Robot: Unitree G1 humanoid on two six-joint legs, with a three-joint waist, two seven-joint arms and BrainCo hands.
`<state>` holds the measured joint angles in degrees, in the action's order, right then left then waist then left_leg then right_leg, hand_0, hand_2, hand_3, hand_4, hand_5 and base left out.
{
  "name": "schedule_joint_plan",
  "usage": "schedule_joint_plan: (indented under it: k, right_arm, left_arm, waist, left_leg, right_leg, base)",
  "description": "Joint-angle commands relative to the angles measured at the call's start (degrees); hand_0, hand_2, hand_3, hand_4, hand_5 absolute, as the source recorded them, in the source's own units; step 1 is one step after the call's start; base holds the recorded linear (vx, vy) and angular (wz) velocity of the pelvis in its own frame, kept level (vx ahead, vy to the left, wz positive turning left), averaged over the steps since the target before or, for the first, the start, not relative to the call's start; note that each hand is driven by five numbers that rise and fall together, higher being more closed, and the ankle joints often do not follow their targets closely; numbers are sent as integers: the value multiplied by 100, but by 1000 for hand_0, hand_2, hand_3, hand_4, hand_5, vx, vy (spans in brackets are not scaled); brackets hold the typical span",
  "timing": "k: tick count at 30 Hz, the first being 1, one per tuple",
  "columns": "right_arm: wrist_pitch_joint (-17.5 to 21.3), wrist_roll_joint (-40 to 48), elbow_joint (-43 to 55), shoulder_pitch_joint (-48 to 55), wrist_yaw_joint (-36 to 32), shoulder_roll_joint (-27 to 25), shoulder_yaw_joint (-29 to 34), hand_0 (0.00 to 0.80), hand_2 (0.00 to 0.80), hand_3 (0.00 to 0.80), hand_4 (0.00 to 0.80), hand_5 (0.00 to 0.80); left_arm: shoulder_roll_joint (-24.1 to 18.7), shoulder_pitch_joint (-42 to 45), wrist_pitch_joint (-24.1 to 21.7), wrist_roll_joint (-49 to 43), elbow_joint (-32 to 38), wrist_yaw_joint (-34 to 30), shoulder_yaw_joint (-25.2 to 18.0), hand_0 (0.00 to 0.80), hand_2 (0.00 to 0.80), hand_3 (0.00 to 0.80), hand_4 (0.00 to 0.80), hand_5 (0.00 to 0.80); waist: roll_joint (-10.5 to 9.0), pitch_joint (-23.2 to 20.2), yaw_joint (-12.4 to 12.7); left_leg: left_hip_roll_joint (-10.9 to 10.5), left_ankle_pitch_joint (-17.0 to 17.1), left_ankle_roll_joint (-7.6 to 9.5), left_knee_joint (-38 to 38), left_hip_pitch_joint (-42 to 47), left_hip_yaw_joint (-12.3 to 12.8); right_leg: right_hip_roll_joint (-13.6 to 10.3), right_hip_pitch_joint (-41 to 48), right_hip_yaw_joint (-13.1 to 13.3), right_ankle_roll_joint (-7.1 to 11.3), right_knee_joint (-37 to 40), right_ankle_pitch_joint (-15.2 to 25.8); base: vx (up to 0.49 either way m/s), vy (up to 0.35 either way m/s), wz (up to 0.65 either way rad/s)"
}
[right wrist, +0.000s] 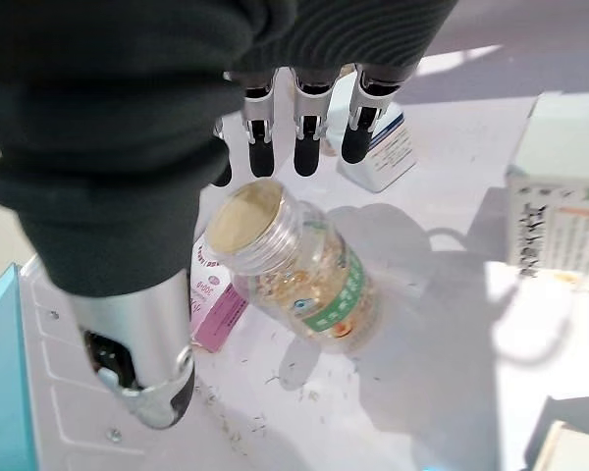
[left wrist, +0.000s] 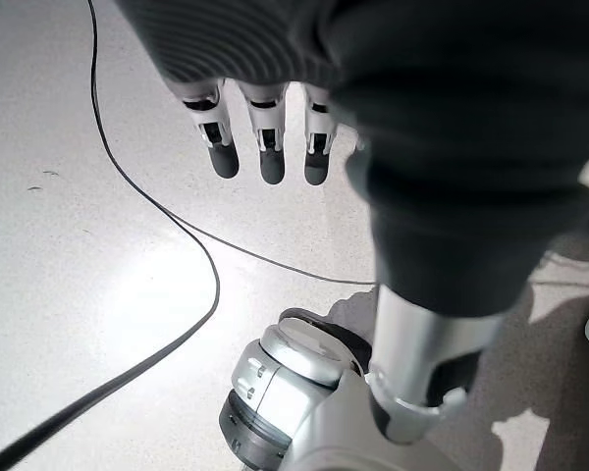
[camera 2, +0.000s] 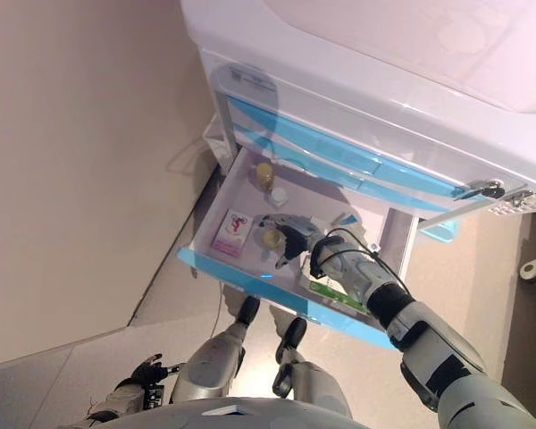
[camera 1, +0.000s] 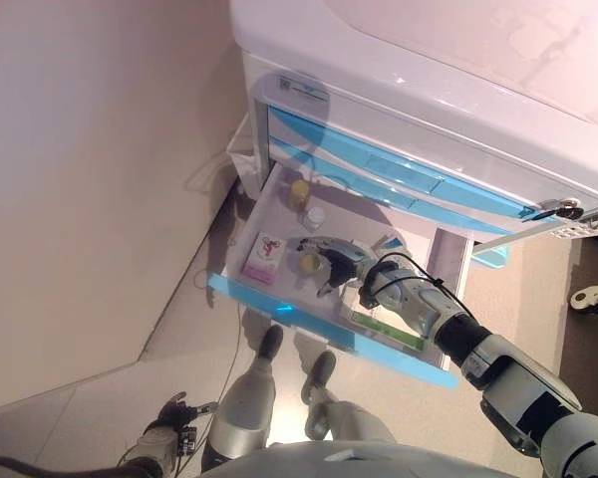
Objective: Open the drawer and pick up the medicine
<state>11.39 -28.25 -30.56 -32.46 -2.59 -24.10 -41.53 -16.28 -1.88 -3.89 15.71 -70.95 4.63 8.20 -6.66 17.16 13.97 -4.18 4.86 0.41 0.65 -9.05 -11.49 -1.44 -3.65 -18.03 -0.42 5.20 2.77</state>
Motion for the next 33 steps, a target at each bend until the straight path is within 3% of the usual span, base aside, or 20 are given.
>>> schedule_joint_plan:
  k: [1, 27, 30, 32, 33]
  right_arm:
    - [89, 32, 245, -263, 218, 148, -193, 0, 0, 0, 0, 0]
    - [-66, -158, -161, -227, 322, 179, -100, 0, 0, 0, 0, 0]
    - [-90, -43, -220, -226, 313, 219, -93, 455, 455, 455, 455, 455]
    - [-69, -16, -237, -221, 311, 236, -72, 649, 649, 649, 649, 649]
    - [-65, -19, -241, -232, 312, 248, -62, 800, 800, 800, 800, 800]
  left_arm:
    - [-1, -24, 49, -60, -136, 26, 255, 0, 0, 0, 0, 0]
    - [-53, -27, 5, -31, -113, 4, 288, 0, 0, 0, 0, 0]
    - [-52, -43, 1, -17, -115, 4, 312, 0, 0, 0, 0, 0]
    - [-56, -49, 3, -23, -114, 2, 308, 0, 0, 0, 0, 0]
    - [-56, -60, 10, -23, -108, 5, 309, 0, 0, 0, 0, 0]
  waist:
    - [54, -13, 85]
    - [32, 46, 110]
    - [37, 54, 115]
    - [33, 56, 116]
    - [35, 65, 116]
  left_leg:
    - [-15, -89, -29, 293, 89, 245]
    - [-32, -84, 21, 306, 39, 213]
    - [-36, -84, 24, 285, 23, 209]
    - [-39, -89, 25, 273, 17, 209]
    - [-41, -88, 29, 274, 17, 206]
  right_leg:
    - [-171, -52, -3, 173, -658, -278]
    - [-159, -117, -3, 192, -666, -240]
    - [-163, -120, -4, 183, -674, -244]
    - [-163, -119, -6, 180, -672, -246]
    - [-159, -124, -8, 179, -677, -244]
  base:
    - [0, 0, 0]
    - [0, 1, 1]
    - [0, 0, 0]
    - [0, 0, 0]
    - [0, 0, 0]
